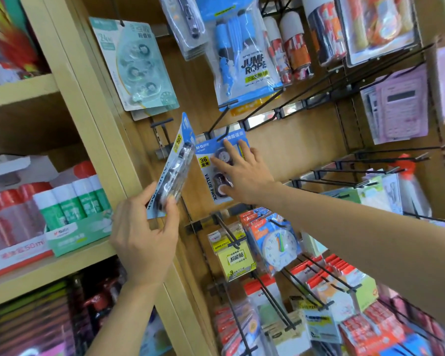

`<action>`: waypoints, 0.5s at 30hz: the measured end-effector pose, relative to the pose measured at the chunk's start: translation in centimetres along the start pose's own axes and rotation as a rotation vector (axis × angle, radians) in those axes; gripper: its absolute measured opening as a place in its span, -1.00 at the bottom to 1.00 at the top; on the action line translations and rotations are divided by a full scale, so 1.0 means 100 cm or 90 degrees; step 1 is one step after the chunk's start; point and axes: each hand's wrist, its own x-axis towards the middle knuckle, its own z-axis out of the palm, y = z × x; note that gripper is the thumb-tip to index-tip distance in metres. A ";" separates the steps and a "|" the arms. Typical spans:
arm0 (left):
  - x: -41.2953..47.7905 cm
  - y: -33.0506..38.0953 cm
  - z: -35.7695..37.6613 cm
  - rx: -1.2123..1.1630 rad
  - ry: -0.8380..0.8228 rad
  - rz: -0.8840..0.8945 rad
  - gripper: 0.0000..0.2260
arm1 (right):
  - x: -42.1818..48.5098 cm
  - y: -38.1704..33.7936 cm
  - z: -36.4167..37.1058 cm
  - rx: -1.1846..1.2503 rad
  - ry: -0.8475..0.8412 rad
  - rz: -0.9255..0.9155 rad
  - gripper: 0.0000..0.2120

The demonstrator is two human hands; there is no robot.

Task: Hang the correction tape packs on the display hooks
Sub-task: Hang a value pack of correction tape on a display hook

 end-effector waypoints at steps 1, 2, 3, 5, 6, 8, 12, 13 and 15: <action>0.000 -0.001 0.000 0.001 -0.001 0.002 -0.76 | 0.008 0.002 0.002 -0.002 -0.035 0.003 -0.27; -0.001 -0.002 0.000 0.002 -0.002 0.004 -0.76 | 0.016 0.003 0.003 0.000 -0.072 0.004 -0.27; -0.001 -0.002 0.000 0.004 -0.004 0.005 -0.76 | 0.024 0.005 0.003 0.007 -0.113 0.003 -0.28; -0.001 -0.002 0.000 0.005 -0.009 0.004 -0.74 | 0.039 0.010 0.000 0.069 -0.202 0.014 -0.29; 0.000 -0.002 0.000 0.003 -0.010 0.002 -0.74 | 0.043 0.011 -0.003 0.117 -0.235 0.025 -0.30; 0.001 -0.001 0.000 -0.003 -0.013 -0.009 -0.73 | 0.043 0.010 -0.010 0.238 -0.253 0.038 -0.32; 0.003 0.003 -0.004 -0.037 -0.013 -0.051 -0.72 | 0.010 -0.002 -0.029 0.731 -0.152 0.089 -0.40; 0.004 0.003 -0.004 -0.045 -0.012 -0.055 -0.71 | 0.001 -0.005 -0.035 0.859 -0.134 0.099 -0.40; 0.004 0.004 -0.005 -0.053 -0.011 -0.055 -0.70 | -0.015 -0.008 -0.042 1.061 -0.142 0.107 -0.36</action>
